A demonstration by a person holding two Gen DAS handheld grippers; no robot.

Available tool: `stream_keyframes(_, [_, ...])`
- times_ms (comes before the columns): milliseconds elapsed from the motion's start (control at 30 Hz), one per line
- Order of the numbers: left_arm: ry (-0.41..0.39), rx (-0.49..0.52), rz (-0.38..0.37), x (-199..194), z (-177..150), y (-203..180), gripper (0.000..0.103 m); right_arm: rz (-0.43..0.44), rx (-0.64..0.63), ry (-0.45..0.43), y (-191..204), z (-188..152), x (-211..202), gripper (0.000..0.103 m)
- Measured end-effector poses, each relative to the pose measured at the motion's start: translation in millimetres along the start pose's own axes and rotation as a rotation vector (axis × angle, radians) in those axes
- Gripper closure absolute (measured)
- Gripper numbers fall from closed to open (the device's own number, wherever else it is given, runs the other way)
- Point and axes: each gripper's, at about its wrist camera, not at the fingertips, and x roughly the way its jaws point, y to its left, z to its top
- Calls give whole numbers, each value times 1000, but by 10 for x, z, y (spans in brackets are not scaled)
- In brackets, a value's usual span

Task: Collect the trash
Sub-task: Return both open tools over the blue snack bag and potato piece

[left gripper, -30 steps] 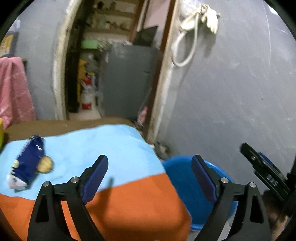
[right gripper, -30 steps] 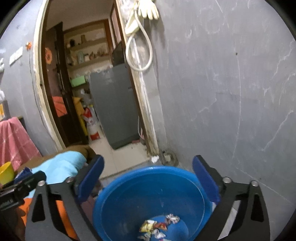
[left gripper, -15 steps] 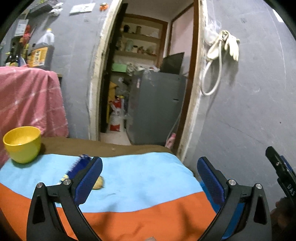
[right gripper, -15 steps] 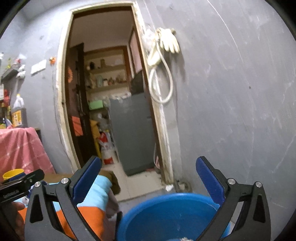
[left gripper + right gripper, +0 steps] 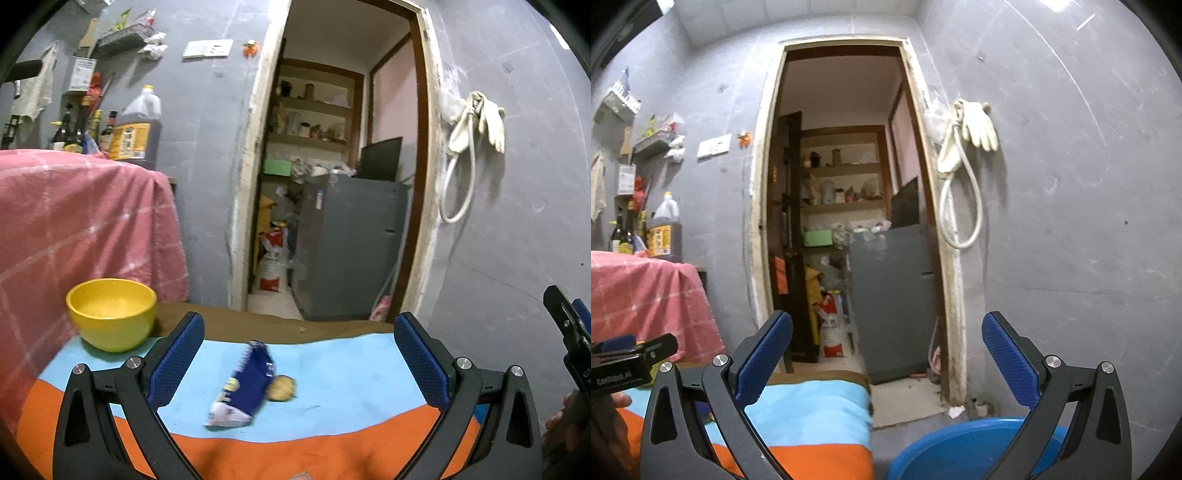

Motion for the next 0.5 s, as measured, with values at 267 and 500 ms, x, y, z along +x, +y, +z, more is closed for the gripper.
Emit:
stream_keyframes(267, [-35,3,67,-105,-4,366,2,81,-4,-18,342,-19,44,0])
stream_keyframes(500, [-27,-13,106,-108,-17,735,2,182,-45,-19,756,-83,115,0])
